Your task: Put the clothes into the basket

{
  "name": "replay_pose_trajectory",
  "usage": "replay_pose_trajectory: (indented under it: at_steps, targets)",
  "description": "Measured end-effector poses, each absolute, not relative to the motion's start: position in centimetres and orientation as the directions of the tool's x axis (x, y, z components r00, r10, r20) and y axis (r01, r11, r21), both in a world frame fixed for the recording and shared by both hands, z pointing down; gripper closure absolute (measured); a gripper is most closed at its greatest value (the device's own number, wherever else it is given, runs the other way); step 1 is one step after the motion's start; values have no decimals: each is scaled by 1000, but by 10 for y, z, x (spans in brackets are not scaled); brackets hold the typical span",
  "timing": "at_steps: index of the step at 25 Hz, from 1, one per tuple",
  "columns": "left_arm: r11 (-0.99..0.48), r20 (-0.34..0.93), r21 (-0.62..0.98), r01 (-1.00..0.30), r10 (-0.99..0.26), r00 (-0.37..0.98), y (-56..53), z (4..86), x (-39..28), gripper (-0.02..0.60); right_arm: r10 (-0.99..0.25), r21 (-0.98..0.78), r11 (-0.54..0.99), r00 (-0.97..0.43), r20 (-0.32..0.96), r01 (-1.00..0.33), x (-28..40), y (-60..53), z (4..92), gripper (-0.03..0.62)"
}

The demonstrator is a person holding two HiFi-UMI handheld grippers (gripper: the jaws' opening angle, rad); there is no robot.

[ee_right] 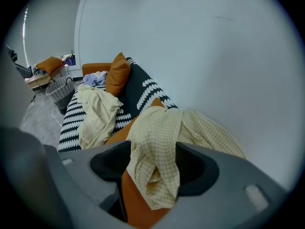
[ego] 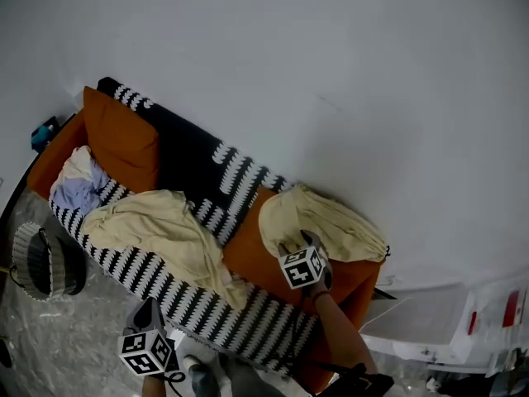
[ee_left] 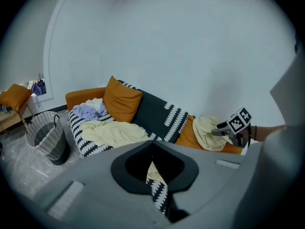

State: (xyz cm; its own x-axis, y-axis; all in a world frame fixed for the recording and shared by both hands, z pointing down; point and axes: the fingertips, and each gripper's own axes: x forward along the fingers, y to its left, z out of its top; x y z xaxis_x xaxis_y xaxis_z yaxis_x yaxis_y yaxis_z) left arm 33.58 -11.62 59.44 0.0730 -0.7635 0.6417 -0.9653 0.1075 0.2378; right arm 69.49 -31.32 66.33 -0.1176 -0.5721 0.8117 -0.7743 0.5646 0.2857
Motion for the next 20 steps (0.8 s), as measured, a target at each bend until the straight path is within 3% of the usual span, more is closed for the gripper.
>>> replay_pose_trajectory:
  at_steps: [20]
  targets:
    - [202,684,233,-951,-730,12,-109,627,327,588,-503,353,614,-5,864,-706,710,-350,751,293]
